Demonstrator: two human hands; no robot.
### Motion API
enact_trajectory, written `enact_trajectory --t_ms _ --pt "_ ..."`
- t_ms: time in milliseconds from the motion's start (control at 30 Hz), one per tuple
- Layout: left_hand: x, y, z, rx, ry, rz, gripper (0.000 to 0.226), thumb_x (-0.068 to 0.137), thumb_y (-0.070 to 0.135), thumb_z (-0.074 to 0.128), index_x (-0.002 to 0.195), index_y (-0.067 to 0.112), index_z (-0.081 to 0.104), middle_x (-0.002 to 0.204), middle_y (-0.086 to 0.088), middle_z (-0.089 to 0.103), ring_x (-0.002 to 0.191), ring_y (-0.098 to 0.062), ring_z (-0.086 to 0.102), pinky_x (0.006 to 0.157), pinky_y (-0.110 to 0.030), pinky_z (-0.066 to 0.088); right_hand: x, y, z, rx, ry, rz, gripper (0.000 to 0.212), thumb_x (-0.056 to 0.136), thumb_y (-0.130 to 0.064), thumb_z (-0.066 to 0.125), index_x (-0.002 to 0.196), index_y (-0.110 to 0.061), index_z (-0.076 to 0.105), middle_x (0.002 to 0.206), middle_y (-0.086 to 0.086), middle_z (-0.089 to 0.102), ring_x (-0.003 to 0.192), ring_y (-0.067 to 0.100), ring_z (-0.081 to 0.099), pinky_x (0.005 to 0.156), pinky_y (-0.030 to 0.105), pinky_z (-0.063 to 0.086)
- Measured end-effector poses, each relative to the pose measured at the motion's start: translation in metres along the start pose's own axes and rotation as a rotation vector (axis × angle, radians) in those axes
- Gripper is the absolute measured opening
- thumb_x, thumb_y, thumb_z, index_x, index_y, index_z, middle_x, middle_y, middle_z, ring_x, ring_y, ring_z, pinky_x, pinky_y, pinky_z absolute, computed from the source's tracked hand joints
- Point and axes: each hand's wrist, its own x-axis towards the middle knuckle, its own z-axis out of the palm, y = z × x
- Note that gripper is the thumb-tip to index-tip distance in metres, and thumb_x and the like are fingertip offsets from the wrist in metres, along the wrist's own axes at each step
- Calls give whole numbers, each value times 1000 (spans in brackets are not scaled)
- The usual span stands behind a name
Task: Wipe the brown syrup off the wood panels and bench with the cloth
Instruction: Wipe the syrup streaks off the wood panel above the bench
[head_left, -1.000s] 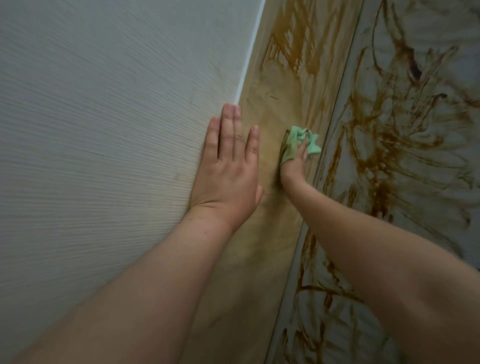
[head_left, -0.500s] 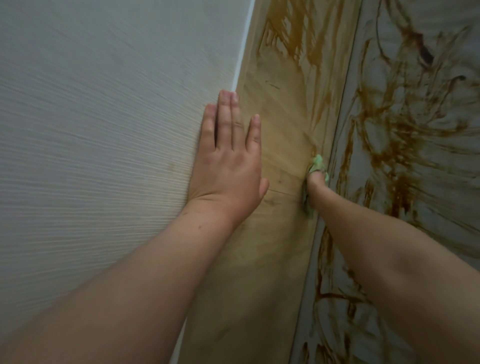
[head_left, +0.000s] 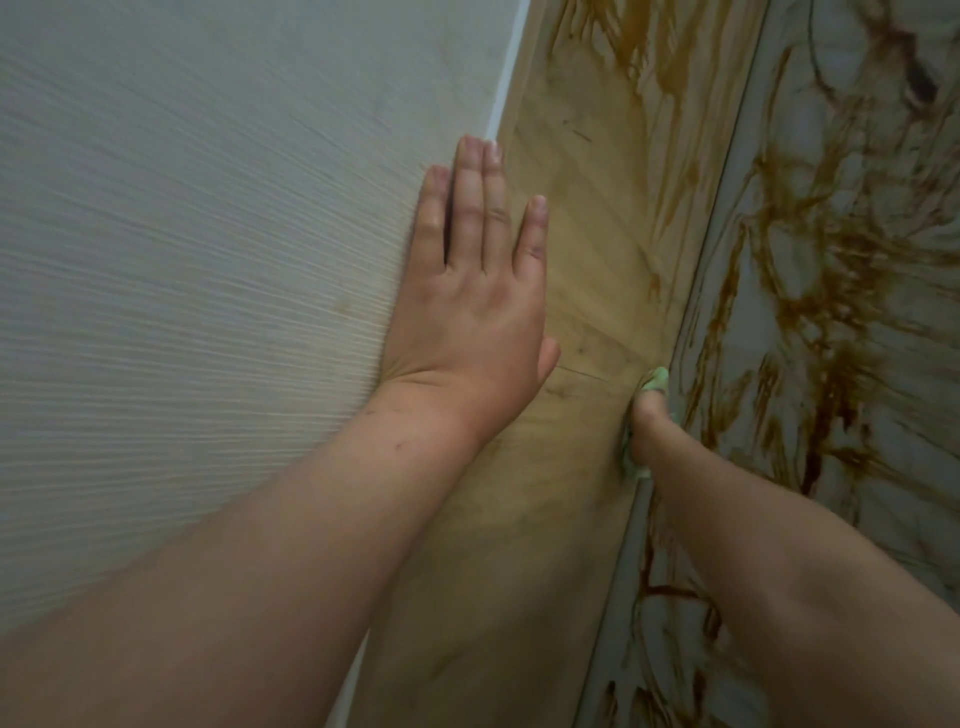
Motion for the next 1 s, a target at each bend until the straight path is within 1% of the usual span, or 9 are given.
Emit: enact_trajectory --t_ms 67,200,300,367,467,633,800,933,1000 --pt "2 0 1 14 6 -8 98 91 67 37 165 11 6 163 -39 -10 154 -50 -10 125 -60 -7 40 -45 7 -25 -24 -29 151 39 -112 10 161 -27 33 166 7 31 147 44 33 110 80 17" --pt "1 0 0 -2 -1 -1 96 91 65 37 165 10 6 163 -40 -10 154 -51 -11 125 -60 -8 29 -126 19 22 75 -219 144 40 -109 17 161 -33 33 166 2 32 150 37 30 118 71 15" --pt "1 0 -2 0 -27 -2 97 91 63 36 165 10 4 162 -40 -12 154 -51 -13 124 -60 -10 -35 -166 26 7 55 -410 110 76 -95 17 165 -31 15 173 -1 12 158 31 12 126 60 6" --pt "2 -1 -4 -5 -27 -10 98 90 63 38 164 9 5 162 -40 -13 154 -51 -14 124 -60 -10 -83 -168 29 -84 15 -584 70 106 -59 19 166 -24 11 173 4 10 158 32 13 128 51 8" --pt "2 -2 -6 -23 -42 -13 96 90 62 38 165 10 6 162 -39 -14 153 -51 -14 124 -60 -10 -150 -148 33 -254 -55 -914 62 111 -26 31 166 -21 4 173 9 1 158 31 8 128 46 8" --pt "3 0 -8 -7 -47 -27 101 90 67 41 164 9 4 162 -39 -15 153 -51 -14 124 -60 -10 -162 -148 29 -457 -68 -1396 58 106 -31 31 161 -12 30 172 15 1 159 38 -3 126 49 1" --pt "2 0 -8 -14 -28 -8 101 93 67 41 164 8 2 161 -40 -16 153 -52 -13 123 -60 -10 -84 -177 12 -221 -17 -769 93 88 -78 20 166 -30 9 173 4 11 157 32 16 127 54 14" --pt "1 0 -5 -9 -19 8 102 93 68 40 163 6 1 161 -41 -14 153 -53 -12 123 -61 -10 -35 -172 3 -132 11 -589 73 103 -69 19 166 -33 15 172 5 18 155 34 22 124 60 20" --pt "2 -1 -2 -1 -27 5 101 93 67 41 163 5 3 162 -41 -11 153 -53 -9 123 -61 -9 -17 -177 5 -123 26 -468 83 95 -80 18 165 -36 17 171 3 20 154 34 24 123 62 21"
